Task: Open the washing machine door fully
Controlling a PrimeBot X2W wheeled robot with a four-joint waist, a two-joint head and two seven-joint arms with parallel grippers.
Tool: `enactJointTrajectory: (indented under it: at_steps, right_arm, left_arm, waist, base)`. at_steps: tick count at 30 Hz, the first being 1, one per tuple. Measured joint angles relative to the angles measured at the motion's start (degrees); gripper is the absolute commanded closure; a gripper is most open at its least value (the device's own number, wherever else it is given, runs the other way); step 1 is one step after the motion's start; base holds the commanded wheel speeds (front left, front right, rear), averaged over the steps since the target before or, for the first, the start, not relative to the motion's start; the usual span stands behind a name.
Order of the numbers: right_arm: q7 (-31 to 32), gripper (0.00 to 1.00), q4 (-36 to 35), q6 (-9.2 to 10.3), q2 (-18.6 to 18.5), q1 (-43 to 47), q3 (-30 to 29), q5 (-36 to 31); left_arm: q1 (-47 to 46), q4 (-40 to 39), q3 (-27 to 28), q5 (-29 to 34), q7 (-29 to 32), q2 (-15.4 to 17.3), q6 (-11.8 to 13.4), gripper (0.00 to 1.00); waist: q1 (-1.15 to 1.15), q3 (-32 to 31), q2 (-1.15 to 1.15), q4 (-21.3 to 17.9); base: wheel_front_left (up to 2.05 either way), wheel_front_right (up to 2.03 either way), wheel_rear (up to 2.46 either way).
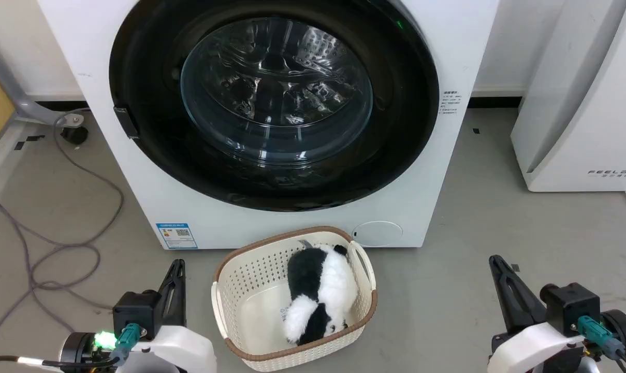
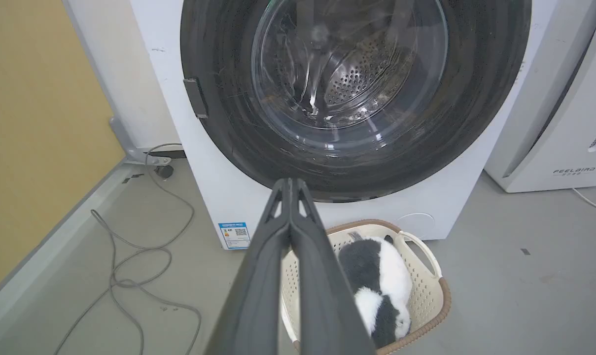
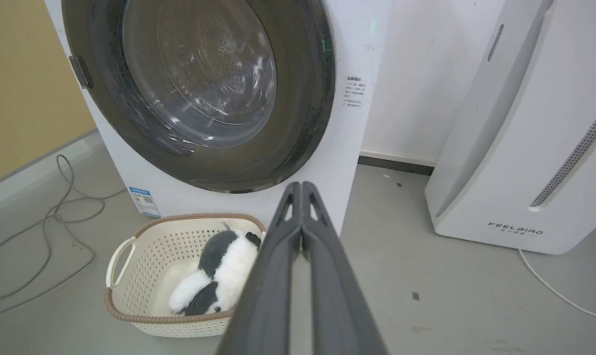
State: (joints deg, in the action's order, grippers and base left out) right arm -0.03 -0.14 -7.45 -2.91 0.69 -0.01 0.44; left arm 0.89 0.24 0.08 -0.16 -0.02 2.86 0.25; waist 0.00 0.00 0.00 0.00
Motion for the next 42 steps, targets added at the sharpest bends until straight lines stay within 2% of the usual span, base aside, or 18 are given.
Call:
enactJointTrajectory:
  at_steps: [18,19,24,36,37,38,42]
  right_arm:
    - [0.0,1.00,0.0,0.00,0.0,0.0,0.0,0.0]
    - [0.0,0.00,0.0,0.01,0.0,0.0,0.0,0.0]
    - [-0.1,0.00,0.0,0.01,0.0,0.0,-0.1,0.2]
    - [-1.3,0.00,-0.4,0.01,0.0,0.0,-0.5,5.8]
    - [-1.6,0.93,-0.4,0.01,0.0,0.0,-0.6,6.4]
    - [-1.7,1.00,-0.4,0.01,0.0,0.0,-0.6,7.1]
    - [-2.1,1.00,-0.5,0.01,0.0,0.0,-0.8,9.6]
  left_arm:
    - [0.0,0.0,0.0,0.0,0.0,0.0,0.0,1.00]
    - [0.0,0.0,0.0,0.0,0.0,0.0,0.0,0.00]
    - [0.0,0.1,0.0,0.0,0.0,0.0,0.1,0.00]
    - [0.0,0.6,-0.8,-0.4,-1.4,0.0,1.1,0.00]
    - [0.0,0.6,-0.9,-0.5,-1.6,0.0,1.2,0.00]
    - [0.0,0.6,-0.9,-0.5,-1.6,0.0,1.2,0.00]
    - [0.0,0.9,-1.0,-0.5,-2.2,0.0,1.6,0.00]
  waist:
    - [0.00,0.0,0.00,0.0]
    - [0.00,0.0,0.00,0.0]
    - [0.00,0.0,0.00,0.0]
    - [0.00,0.3,0.00,0.0]
    - [0.00,0.3,0.00,0.0]
    - [0.00,0.3,0.00,0.0]
    - [0.00,0.5,0.00,0.0]
  base:
    - [0.00,0.00,0.00]
    - [0.00,0.00,0.00]
    - [0.00,0.00,0.00]
    - [0.00,0.00,0.00]
    - [0.00,0.00,0.00]
    - [0.00,0.00,0.00]
    - [0.00,0.00,0.00]
